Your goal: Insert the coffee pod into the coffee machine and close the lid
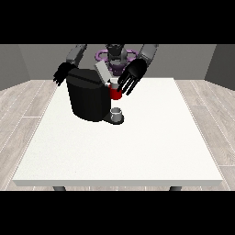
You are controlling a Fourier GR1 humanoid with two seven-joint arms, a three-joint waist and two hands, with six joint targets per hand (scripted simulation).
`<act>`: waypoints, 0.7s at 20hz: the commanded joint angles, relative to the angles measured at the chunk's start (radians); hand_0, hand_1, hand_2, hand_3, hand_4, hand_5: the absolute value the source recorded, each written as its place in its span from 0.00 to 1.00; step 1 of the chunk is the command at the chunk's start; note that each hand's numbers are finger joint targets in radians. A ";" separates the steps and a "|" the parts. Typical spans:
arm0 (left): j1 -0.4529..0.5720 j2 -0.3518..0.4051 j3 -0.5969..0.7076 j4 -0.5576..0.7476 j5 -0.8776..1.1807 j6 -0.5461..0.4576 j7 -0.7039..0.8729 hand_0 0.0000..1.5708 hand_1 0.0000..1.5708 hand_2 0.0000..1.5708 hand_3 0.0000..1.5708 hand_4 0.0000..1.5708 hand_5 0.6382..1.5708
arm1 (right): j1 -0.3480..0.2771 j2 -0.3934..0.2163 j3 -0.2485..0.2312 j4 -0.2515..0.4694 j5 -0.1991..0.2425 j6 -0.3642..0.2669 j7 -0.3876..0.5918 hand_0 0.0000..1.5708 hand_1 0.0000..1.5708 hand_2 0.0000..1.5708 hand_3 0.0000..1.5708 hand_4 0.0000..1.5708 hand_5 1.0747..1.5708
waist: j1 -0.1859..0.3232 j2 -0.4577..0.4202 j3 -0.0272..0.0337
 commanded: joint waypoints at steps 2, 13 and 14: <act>0.053 -0.014 -0.022 -0.001 -0.021 -0.009 -0.033 0.00 0.00 0.00 0.00 0.00 1.00 | 0.043 0.004 0.002 0.010 0.014 -0.017 -0.003 0.00 0.00 0.00 0.00 0.23 1.00 | 0.024 -0.032 -0.0010; 0.039 -0.020 -0.017 -0.043 -0.031 -0.046 0.006 0.00 0.00 0.00 0.00 0.00 1.00 | 0.066 0.018 -0.012 0.067 0.001 -0.013 -0.065 0.00 0.00 0.00 0.00 0.25 1.00 | 0.062 -0.093 -0.0008; 0.057 -0.041 -0.007 -0.042 -0.024 -0.021 0.002 0.00 0.00 0.00 0.00 0.00 1.00 | 0.053 0.015 -0.010 0.056 0.004 -0.026 -0.024 0.00 0.00 0.00 0.00 0.24 1.00 | 0.059 -0.091 -0.0010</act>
